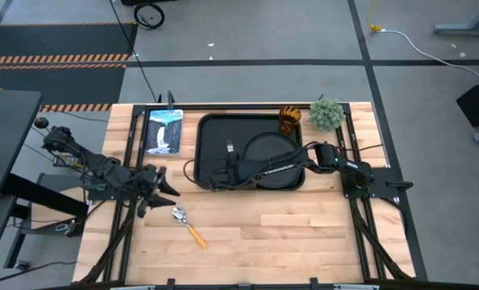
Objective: Pick and place plate/cup/fork/spoon on tray
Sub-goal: Put the orange fork on the black serving tray to the left of the black plate
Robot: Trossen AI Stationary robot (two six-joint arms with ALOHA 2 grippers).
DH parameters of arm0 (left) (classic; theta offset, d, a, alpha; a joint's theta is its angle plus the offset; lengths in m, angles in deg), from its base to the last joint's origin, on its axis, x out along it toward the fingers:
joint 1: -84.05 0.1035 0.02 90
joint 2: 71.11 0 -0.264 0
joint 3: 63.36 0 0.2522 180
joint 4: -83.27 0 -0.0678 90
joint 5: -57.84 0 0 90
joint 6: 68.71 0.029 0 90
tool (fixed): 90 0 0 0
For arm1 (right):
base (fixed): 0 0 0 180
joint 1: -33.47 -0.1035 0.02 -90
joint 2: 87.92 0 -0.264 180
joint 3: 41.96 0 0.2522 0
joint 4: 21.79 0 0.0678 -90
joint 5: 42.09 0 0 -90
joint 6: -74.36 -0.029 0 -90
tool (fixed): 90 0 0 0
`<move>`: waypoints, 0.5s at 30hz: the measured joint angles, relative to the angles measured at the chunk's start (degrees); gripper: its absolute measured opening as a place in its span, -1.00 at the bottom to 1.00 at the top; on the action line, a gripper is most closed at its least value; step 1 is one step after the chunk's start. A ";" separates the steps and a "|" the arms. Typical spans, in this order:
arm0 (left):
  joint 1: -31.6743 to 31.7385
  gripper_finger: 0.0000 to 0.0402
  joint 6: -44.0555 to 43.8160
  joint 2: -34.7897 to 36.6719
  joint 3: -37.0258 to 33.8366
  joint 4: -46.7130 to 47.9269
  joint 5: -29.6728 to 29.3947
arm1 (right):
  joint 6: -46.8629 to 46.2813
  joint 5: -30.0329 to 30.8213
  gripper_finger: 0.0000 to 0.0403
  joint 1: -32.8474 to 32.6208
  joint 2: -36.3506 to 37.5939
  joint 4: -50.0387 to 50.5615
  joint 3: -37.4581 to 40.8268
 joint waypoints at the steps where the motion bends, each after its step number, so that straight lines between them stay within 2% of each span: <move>1: 0.00 -0.14 -0.04 0.00 0.00 -0.19 -0.67 | -0.03 0.26 -0.91 -0.01 0.05 -1.21 -0.07; 7: 0.00 -0.14 -0.33 0.00 0.00 -0.32 -1.38 | 3.78 2.77 -0.91 0.19 0.08 -9.93 0.64; 15: -0.07 -0.14 -0.37 -0.02 0.00 1.21 0.74 | 3.30 1.43 -0.91 1.34 0.09 -10.32 0.63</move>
